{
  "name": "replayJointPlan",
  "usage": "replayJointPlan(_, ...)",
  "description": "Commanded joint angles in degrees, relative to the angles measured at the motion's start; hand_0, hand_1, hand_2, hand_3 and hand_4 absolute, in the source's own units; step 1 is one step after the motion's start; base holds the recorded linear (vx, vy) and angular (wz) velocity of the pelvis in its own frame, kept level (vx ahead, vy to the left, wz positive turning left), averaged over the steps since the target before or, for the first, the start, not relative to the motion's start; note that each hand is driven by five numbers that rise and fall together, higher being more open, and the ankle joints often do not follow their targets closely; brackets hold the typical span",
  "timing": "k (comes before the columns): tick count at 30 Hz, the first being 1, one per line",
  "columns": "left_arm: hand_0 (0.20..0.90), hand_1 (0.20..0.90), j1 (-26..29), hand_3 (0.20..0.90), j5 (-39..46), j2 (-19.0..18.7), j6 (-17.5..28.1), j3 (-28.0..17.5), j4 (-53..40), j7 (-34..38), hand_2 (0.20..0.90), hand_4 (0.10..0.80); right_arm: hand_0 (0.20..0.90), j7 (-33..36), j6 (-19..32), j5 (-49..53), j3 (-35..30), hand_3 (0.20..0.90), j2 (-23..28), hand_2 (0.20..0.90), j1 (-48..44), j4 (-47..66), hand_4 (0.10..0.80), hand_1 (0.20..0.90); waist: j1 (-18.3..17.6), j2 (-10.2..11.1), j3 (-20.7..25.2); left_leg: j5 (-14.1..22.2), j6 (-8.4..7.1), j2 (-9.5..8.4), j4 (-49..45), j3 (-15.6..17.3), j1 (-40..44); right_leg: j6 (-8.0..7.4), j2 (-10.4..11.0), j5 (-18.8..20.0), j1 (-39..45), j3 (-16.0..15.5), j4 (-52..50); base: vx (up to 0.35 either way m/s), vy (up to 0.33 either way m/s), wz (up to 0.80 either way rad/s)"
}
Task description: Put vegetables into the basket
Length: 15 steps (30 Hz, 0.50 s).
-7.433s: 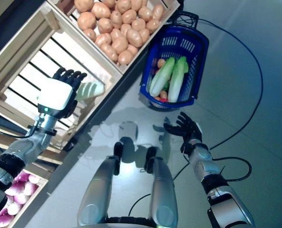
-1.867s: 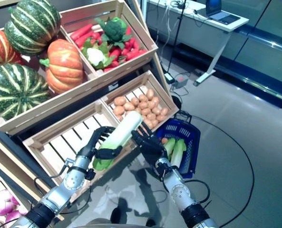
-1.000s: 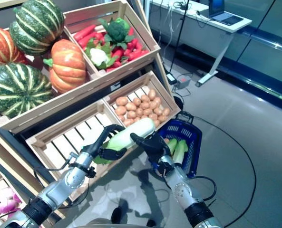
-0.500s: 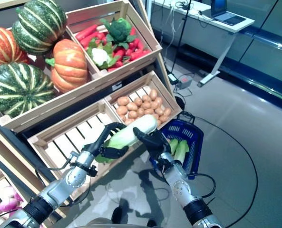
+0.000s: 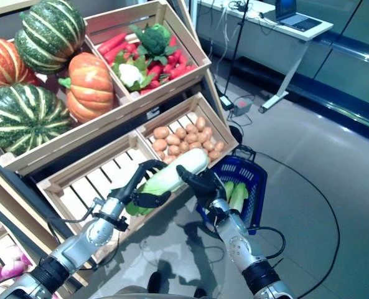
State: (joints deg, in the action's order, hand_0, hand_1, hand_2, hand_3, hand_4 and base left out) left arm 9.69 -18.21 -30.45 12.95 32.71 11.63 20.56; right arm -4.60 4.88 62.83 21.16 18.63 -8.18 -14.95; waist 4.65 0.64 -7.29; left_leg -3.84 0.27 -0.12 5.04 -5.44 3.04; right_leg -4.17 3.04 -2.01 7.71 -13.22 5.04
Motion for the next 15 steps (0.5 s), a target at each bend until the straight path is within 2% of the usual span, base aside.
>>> replayJointPlan(1, 0.900, 0.900, 5.9, 0.900, -1.0, 3.1, 4.1, 7.4, -0.7, -1.3, 0.900, 0.800, 0.300, -3.2, 7.6, -0.9, -0.3, 0.300, -6.2, 0.300, -10.1, 13.1, 0.400, 0.300, -0.5, 1.2, 4.4, 0.7, -0.53, 0.92, 0.0, 1.9, -1.0, -0.66, 4.0, 6.0, -2.1, 1.7, 0.0, 0.000, 0.000, 0.00)
replayJointPlan(9, 0.900, 0.900, 1.2, 0.900, 7.8, 6.1, -1.7, 4.5, 5.7, -2.3, 0.900, 0.800, 0.300, -1.2, 9.6, -7.2, -3.8, 0.300, -4.5, 0.300, -7.3, 14.8, 0.400, 0.300, -1.2, 1.3, 4.0, 0.8, -0.64, 1.22, 0.0, 2.6, -0.9, -0.73, 3.9, 6.2, -2.3, 2.3, 0.0, 0.000, 0.001, -0.01)
replayJointPlan(15, 0.900, 0.900, -2.9, 0.900, 12.7, 7.6, -2.9, 1.6, 12.1, -3.4, 0.900, 0.800, 0.300, -1.4, 9.8, -9.3, -6.2, 0.300, -2.9, 0.300, -3.7, 15.2, 0.400, 0.300, -1.9, 1.4, 3.5, 0.7, -0.68, 1.39, 0.0, 3.3, -0.9, -0.73, 3.7, 6.4, -2.7, 3.0, 0.0, 0.000, 0.000, 0.00)
